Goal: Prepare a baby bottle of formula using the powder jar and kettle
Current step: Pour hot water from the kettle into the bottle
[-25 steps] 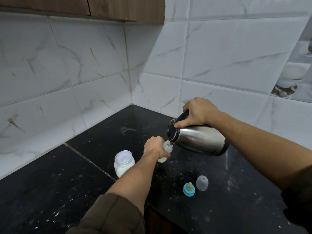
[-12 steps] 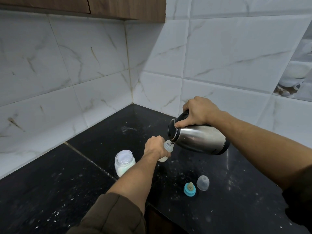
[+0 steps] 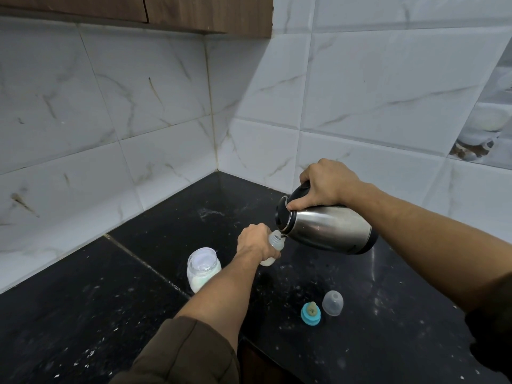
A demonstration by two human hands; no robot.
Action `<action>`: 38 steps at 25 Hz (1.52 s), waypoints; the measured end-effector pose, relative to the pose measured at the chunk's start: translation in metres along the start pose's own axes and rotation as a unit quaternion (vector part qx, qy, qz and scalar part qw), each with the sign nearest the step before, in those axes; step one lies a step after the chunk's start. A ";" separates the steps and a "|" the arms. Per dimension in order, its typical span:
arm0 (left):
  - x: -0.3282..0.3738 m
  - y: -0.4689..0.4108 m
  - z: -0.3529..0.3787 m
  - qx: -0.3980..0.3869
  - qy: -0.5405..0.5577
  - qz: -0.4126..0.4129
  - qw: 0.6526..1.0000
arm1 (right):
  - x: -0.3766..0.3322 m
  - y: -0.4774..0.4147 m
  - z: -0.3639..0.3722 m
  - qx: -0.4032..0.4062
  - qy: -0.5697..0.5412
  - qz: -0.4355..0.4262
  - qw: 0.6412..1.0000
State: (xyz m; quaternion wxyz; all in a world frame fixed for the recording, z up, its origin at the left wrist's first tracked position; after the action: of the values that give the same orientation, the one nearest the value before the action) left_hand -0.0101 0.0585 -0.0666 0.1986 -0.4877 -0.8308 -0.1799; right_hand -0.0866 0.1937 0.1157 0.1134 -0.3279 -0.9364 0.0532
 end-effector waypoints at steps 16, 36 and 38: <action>0.006 0.002 0.003 0.002 -0.017 0.010 1.000 | 0.006 0.003 0.001 0.000 0.003 0.003 1.000; 0.008 0.001 0.004 -0.002 -0.011 0.011 1.000 | 0.003 0.004 -0.003 0.012 0.013 -0.002 1.000; 0.008 0.001 0.004 0.000 -0.010 0.010 1.000 | 0.003 0.003 -0.002 0.012 0.013 -0.004 1.000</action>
State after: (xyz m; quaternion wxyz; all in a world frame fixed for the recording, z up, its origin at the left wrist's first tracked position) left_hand -0.0134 0.0664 -0.0662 0.1922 -0.4981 -0.8276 -0.1732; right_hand -0.0862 0.1981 0.1175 0.1300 -0.3237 -0.9353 0.0599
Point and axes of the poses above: each hand's wrist, its own y-axis away from the middle knuckle, its own z-axis out of the palm, x = y × z, the point moved 7 cm from there along -y, towards the middle knuckle, and after that the axes turned 6 degrees about y, right-handed, at the moved point
